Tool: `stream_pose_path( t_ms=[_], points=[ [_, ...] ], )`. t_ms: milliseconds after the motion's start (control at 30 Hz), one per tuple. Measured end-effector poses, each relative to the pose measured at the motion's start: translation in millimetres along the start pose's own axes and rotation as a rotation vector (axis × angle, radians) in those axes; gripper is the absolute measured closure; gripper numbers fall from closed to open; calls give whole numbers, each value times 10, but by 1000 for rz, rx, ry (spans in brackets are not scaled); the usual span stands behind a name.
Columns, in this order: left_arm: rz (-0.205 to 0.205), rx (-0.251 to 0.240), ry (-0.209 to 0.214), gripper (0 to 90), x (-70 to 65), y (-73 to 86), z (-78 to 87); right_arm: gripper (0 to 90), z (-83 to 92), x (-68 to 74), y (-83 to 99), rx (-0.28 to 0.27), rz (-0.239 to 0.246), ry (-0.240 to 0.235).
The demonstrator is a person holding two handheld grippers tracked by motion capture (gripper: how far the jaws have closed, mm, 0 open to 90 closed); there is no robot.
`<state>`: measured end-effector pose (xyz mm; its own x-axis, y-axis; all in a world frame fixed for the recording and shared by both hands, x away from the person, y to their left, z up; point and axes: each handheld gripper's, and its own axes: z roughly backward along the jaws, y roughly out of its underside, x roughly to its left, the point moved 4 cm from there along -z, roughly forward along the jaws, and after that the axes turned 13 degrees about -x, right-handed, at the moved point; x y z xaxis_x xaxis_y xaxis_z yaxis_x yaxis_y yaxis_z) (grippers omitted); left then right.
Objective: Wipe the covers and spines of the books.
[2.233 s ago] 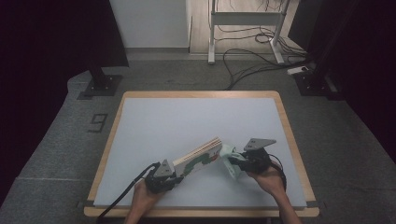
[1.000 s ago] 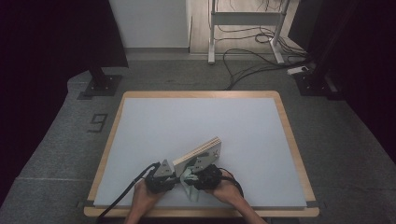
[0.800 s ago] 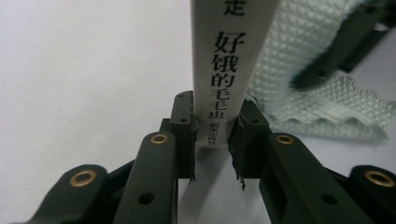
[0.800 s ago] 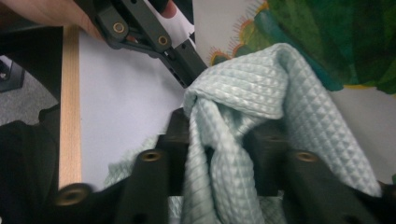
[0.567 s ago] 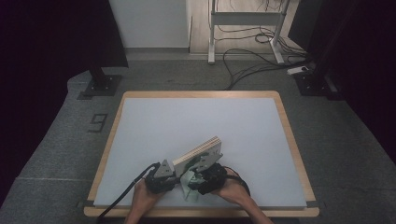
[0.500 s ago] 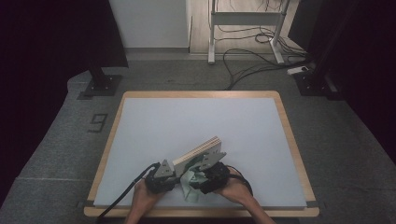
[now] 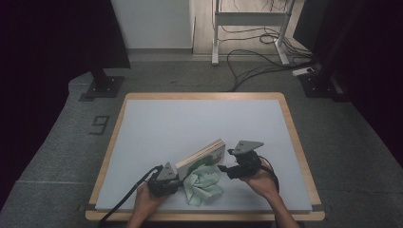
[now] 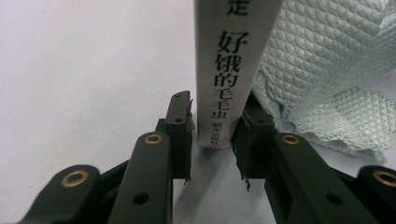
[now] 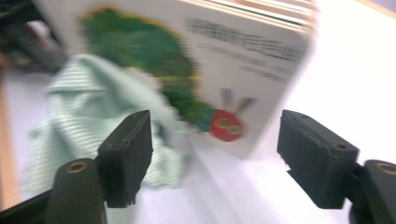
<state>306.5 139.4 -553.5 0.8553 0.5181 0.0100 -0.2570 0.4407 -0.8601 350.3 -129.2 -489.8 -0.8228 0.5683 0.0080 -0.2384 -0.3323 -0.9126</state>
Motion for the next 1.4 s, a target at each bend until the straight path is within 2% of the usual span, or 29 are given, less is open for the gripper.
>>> stream_pose_path(
  t_ms=[33,67,133,267,300,333,400,533,733,1000,1233,1400],
  points=[
    [0,0,0,693,0,0,0,250,0,0,0,0,0,0],
    [2,0,1,693,1,0,0,235,-56,-83,18,-6,-10,2],
    [0,1,1,692,1,-1,0,233,-137,-143,26,-11,-6,-13],
    [-1,1,1,692,2,-1,1,229,-297,-208,4,-42,-21,-80],
    [-1,1,1,692,2,-1,1,229,-297,-208,4,-42,-21,-80],
    [0,1,2,692,2,-2,0,246,-353,-215,-18,-56,-18,-111],
    [5,2,0,684,5,-2,0,255,-386,-205,-30,-59,-6,-130],
    [11,5,-2,620,24,-2,5,298,-382,-203,-27,-76,13,-122],
    [9,18,-12,555,38,12,52,356,-327,-227,-13,-111,-9,-131],
    [32,27,-17,497,19,61,251,359,-328,-221,-9,-126,-8,-125],
    [34,9,-15,464,-87,55,445,359,-317,-214,-1,-130,-9,-124],
    [38,-2,30,451,-228,32,521,359,-320,-211,-2,-129,-9,-122]
  ],
)
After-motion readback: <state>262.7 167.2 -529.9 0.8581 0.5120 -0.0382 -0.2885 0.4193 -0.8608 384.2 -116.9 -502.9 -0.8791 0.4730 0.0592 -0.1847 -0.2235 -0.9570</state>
